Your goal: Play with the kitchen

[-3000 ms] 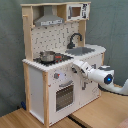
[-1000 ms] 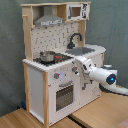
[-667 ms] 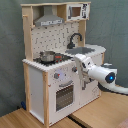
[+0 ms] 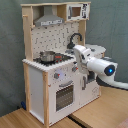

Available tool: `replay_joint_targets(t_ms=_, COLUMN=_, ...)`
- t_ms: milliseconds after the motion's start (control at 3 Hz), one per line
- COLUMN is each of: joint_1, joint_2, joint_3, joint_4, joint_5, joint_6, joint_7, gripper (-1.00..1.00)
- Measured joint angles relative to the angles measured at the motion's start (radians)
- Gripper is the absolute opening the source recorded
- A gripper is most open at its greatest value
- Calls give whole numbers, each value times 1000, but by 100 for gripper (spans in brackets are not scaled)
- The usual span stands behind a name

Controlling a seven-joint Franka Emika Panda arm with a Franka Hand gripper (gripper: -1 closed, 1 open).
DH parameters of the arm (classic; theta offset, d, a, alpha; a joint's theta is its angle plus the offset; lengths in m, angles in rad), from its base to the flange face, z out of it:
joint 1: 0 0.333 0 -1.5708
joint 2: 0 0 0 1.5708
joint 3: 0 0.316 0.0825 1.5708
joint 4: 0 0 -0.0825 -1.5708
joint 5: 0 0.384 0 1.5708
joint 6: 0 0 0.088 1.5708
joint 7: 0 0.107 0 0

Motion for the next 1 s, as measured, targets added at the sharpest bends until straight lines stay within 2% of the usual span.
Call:
replay_joint_targets(t_ms=667, joint_1=-18, joint_2=59, joint_3=-77, joint_4=102, joint_5=0, joint_6=-133, joint_7=-61, gripper=100)
replay_joint_targets(t_ms=1000, joint_1=-45, joint_2=107, joint_3=-99, joint_4=161, joint_5=0, joint_6=-187, joint_7=-80, gripper=100)
